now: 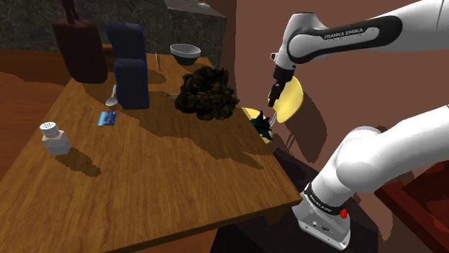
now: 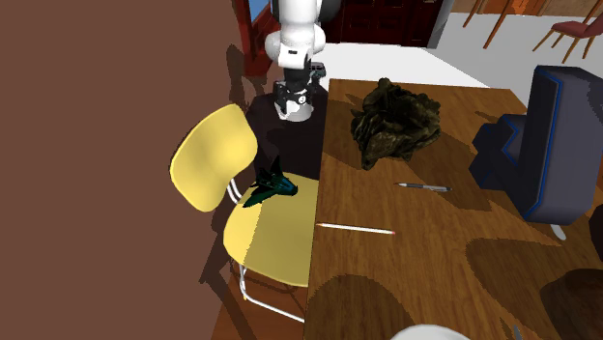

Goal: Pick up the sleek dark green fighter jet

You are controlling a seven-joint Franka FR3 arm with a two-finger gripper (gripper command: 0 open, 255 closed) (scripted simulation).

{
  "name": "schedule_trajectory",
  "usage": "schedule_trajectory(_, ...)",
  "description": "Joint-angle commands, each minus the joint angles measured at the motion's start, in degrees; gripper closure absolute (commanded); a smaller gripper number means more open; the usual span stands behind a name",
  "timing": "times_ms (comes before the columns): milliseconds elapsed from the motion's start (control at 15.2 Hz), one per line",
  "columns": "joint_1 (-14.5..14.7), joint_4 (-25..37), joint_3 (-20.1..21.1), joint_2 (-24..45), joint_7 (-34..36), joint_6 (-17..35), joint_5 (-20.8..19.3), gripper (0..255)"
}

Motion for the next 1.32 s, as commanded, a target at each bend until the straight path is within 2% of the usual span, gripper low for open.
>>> schedule_trajectory(0,-0.03,0.75,-2.98,4.08,-4.21,3.42,-0.62,0)
schedule_trajectory(330,0.97,3.28,-9.08,14.75,-14.05,11.18,0.67,0)
schedule_trajectory(660,1.94,7.88,-13.71,27.58,-26.17,17.98,6.89,0)
schedule_trajectory(858,1.19,11.67,-14.51,35.98,-34.45,20.97,12.91,0)
schedule_trajectory(1254,0.02,11.5,-13.3,40.56,-37.4,24.91,16.65,0)
